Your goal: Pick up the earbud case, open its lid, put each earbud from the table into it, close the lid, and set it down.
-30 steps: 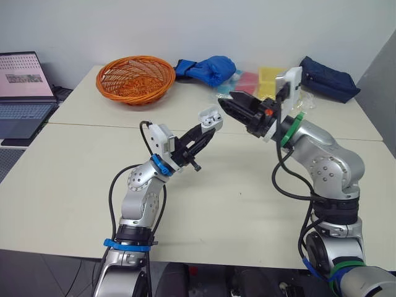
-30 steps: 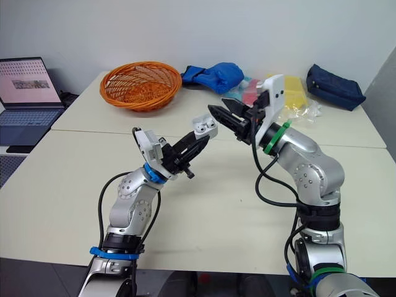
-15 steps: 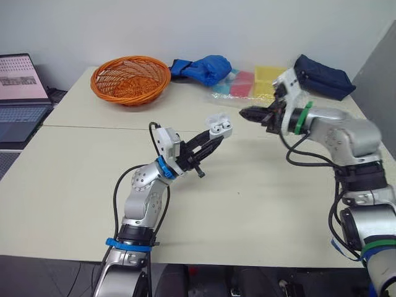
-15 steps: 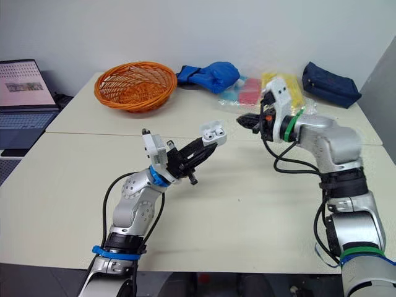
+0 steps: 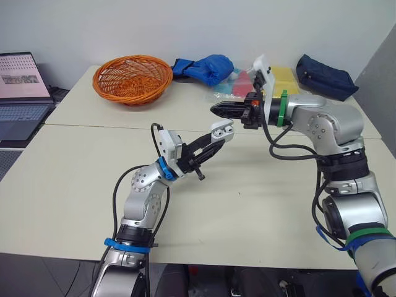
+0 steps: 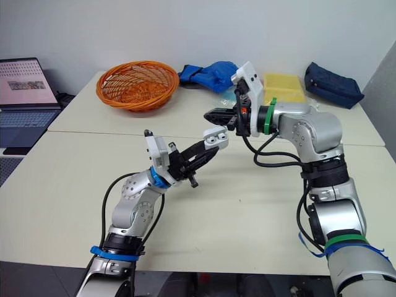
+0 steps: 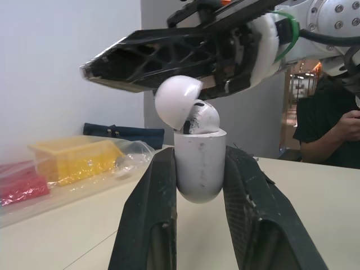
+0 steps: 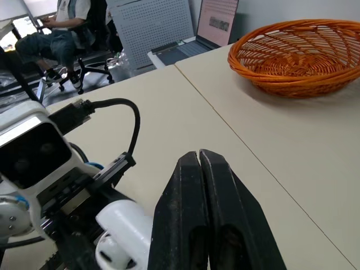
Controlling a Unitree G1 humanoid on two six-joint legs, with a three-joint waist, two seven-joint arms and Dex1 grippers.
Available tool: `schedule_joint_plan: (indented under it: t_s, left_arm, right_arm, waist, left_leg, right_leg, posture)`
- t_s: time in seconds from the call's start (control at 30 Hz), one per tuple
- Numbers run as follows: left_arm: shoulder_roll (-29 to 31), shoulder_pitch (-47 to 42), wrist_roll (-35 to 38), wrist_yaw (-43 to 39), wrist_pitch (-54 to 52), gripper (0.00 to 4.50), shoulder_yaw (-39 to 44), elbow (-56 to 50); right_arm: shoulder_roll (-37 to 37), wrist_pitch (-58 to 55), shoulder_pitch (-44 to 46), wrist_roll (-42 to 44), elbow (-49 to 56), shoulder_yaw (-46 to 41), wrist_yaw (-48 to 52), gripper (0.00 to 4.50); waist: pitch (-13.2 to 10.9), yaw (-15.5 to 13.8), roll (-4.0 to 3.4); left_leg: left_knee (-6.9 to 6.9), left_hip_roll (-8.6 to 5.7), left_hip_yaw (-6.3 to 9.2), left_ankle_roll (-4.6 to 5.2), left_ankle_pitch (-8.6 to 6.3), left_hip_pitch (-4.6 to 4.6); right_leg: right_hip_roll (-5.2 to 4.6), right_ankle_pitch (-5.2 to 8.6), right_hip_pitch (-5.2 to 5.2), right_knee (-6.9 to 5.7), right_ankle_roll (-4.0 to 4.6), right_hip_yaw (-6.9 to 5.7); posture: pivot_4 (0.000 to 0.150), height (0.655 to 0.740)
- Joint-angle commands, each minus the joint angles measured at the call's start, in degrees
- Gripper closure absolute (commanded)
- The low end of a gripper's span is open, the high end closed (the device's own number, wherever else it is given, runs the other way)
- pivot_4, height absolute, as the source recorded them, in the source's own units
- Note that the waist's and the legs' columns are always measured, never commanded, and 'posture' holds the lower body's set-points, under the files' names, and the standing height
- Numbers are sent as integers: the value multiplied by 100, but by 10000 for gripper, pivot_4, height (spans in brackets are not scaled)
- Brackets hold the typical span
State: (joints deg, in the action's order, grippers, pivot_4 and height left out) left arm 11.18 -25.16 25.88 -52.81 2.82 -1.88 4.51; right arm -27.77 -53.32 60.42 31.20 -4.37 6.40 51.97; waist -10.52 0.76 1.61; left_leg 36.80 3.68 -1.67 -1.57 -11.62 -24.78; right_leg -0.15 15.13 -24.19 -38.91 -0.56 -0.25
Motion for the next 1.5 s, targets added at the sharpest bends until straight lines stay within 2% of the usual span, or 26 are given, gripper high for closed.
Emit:
schedule_joint_plan:
  t_s: [0.03, 0.3, 0.47, 0.6, 0.7, 0.77, 0.83, 1.0, 1.13, 1.2, 1.27, 1.4, 1.5]
  left_arm:
    - [-35, -85, 38, 120, 29, 37326, 53, -218]
    - [-141, -162, 75, 245, -11, 37326, 32, -163]
    - [-140, -162, 75, 234, -59, 37326, 64, -202]
    - [-53, -164, 102, 165, -142, 37326, 95, -228]
    - [100, -214, 401, 111, -691, 37326, 147, -291]
    - [289, -296, 664, 61, -1334, 37326, 140, -366]
    - [512, -391, 910, 37, -1988, 37326, 162, -398]
    - [1204, -895, 1848, 477, -4495, 37326, 604, -32]
    - [1384, -1082, 1928, 613, -5448, 37326, 598, 289]
    - [1468, -971, 1546, 780, -5772, 37326, 226, 421]
    - [1454, -916, 1465, 911, -6070, 37326, 142, 491]
    - [1310, -942, 1682, 1132, -6867, 37326, 339, 588]
    - [949, -1061, 1706, 1879, -7498, 37326, 826, 891]
  right_arm:
    - [-259, -112, -104, 62, 605, 110, 241, 44483]
    - [-496, 515, -628, -629, 1212, 549, 59, 44483]
    - [-373, 653, -1021, -795, 1404, 490, -303, 44483]
    - [-79, 1177, -1071, -640, 1288, -84, -509, 44483]
    - [38, 1531, -1190, -261, 1405, -645, -385, 44483]
    - [-184, 1721, -1438, -194, 1579, -766, -85, 40925]
    - [-311, 1649, -1613, -58, 1675, -876, -39, 35318]
    - [-954, 2429, -2746, -193, 1969, -950, 693, 16619]
    - [-1157, 3594, -3312, -761, 1756, -674, 1094, 1541]
    - [-1037, 3856, -3513, -851, 1656, -564, 1092, 316]
    - [-959, 3994, -3627, -868, 1599, -502, 1105, 316]
    - [-927, 3967, -3827, -834, 1546, -358, 1176, 316]
    - [-835, 4250, -4002, -1138, 1387, -131, 1091, 316]
  waist:
    - [0, -16, 0]
    - [0, -33, 0]
    - [0, -41, 0]
    - [0, -42, 0]
    - [0, -47, 0]
    - [0, -61, 0]
    - [0, -58, 0]
    - [0, -58, 1]
    - [0, -4, 0]
    - [0, -1, 0]
    - [-1, 20, 0]
    - [-1, 22, 0]
    - [-1, 19, 1]
  left_leg:
    - [0, 0, 1, 0, 0, 0]
    - [2, 0, 1, 0, 0, 1]
    - [5, -1, 0, 0, 0, 1]
    - [6, 0, 3, 0, 0, 2]
    - [8, 0, 4, 0, 0, 0]
    - [7, -1, 4, 0, 0, 0]
    - [7, -1, 6, 0, 0, 1]
    - [7, 0, 17, 0, 0, 1]
    - [9, -1, 11, 0, 0, 7]
    - [9, 0, 13, 0, 0, 8]
    - [8, 0, 13, -1, 1, 11]
    - [10, 0, 14, -1, 1, 9]
    - [13, -1, 16, -1, 1, 10]
  right_leg:
    - [1, 0, 0, 0, 0, -1]
    - [3, 0, 0, -2, 0, 0]
    - [2, 0, 2, 0, -1, 1]
    - [3, 0, 2, -5, 0, -1]
    - [3, 0, 3, -4, 0, -3]
    - [3, 0, 4, -3, -1, -2]
    - [2, 1, 8, 1, -2, -6]
    - [3, 2, 9, 1, -2, -16]
    - [4, 1, 9, -3, -2, -9]
    - [4, 1, 11, -3, -2, -12]
    - [6, 1, 12, -4, -2, -10]
    - [6, 1, 11, -6, -2, -10]
    - [4, 1, 14, -6, -2, -11]
  posture:
    - [1500, 7400]
    - [1500, 7400]
    - [1500, 7400]
    - [1500, 7400]
    - [1500, 7400]
    - [1500, 7400]
    - [1500, 7400]
    - [1500, 7400]
    - [1500, 7400]
    - [1500, 7400]
    - [1500, 7400]
    - [1500, 7400]
    - [1500, 7400]
